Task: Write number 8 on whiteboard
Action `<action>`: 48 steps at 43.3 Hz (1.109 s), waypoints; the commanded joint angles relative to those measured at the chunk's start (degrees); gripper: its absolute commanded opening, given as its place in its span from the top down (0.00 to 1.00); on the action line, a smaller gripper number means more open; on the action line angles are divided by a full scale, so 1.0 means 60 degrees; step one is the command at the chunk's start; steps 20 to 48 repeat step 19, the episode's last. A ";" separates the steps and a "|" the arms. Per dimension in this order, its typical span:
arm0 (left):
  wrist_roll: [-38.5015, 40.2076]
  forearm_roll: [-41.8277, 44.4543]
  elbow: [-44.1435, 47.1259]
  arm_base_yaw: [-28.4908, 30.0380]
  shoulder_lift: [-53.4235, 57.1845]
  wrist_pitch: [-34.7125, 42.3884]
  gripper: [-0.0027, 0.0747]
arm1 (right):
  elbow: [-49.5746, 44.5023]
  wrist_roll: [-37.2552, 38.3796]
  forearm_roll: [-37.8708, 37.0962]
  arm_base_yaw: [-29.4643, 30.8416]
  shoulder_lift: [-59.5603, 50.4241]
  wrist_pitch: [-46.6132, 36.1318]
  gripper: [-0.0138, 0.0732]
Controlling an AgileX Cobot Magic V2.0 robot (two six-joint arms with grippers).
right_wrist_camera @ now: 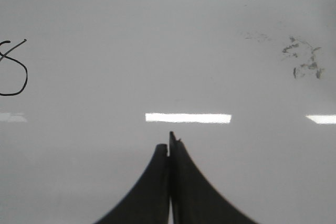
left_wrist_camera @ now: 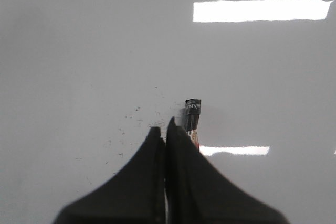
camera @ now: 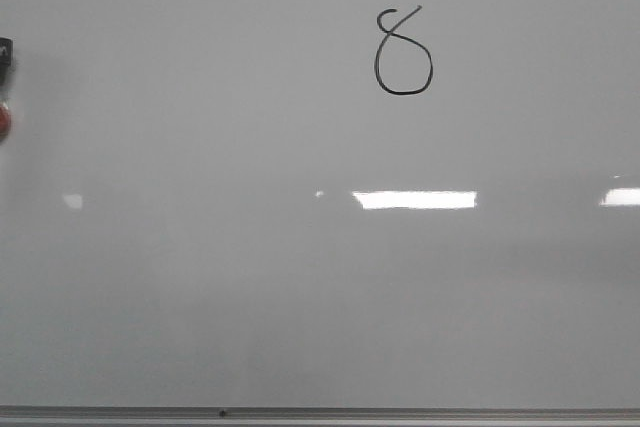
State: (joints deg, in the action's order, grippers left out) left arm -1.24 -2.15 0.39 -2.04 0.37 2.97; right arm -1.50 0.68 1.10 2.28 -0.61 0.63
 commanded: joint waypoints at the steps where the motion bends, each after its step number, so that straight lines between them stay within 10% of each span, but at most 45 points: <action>1: 0.0058 -0.0018 0.0119 0.0001 0.0114 0.0800 0.99 | 0.0022 0.0021 -0.0039 -0.0085 -0.0172 -0.0822 0.97; 48: 0.0058 -0.0018 0.0119 0.0001 0.0114 0.0800 0.99 | 0.0022 0.0021 -0.0039 -0.0191 -0.0172 -0.0812 0.97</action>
